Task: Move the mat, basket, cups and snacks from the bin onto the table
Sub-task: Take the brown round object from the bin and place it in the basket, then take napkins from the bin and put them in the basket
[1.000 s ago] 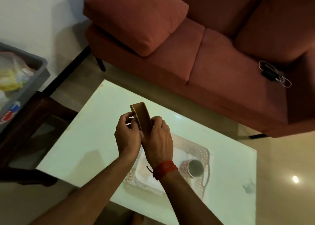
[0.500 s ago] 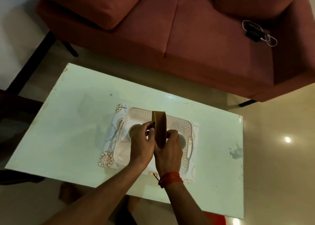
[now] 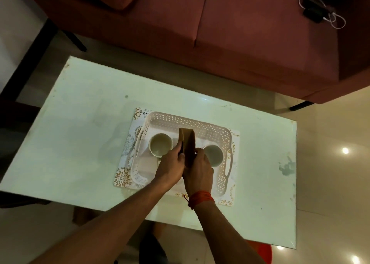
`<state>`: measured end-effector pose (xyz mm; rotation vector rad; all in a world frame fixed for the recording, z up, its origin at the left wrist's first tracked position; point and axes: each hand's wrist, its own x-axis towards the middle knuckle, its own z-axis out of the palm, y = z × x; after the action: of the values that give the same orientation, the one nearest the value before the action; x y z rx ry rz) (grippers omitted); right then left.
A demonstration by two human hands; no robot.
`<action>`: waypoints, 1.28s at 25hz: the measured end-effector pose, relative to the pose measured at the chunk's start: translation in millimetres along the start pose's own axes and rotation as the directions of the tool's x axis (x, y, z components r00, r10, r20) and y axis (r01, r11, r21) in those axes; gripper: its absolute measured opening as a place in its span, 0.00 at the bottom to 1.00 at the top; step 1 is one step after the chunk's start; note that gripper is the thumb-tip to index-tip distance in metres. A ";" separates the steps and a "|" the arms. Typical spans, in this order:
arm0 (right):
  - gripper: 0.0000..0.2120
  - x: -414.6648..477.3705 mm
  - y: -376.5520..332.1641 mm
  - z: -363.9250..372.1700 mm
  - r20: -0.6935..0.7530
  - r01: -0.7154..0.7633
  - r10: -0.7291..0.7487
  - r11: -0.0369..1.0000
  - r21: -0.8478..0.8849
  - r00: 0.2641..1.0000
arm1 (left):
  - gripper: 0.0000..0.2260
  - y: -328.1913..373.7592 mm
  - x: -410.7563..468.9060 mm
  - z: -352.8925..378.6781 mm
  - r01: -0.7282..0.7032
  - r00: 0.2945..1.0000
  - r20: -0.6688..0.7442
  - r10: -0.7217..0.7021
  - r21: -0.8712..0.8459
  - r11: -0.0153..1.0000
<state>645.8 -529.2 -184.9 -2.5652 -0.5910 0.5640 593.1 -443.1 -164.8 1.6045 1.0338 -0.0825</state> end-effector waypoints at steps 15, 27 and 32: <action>0.22 1.2 -12.1 -5.5 0.033 0.011 -0.004 0.976 -0.219 0.999 | 0.24 2.9 -12.4 1.8 -0.022 0.999 -0.031 0.020 -0.054 0.998; 0.27 -9.6 -168.3 -3.0 -0.010 0.280 -0.290 0.932 -0.231 0.957 | 0.17 17.1 -39.2 -150.3 -0.163 0.892 -0.450 0.037 -0.245 0.956; 0.23 -51.9 -310.0 42.1 0.047 0.497 -0.497 0.852 -0.162 0.867 | 0.16 -20.7 -84.4 -293.1 -0.166 0.765 -0.642 -0.047 -0.268 0.949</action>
<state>488.0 -290.0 -49.1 -2.4116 -1.3044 0.3447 393.1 -250.7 -36.4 1.3852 1.4308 0.7011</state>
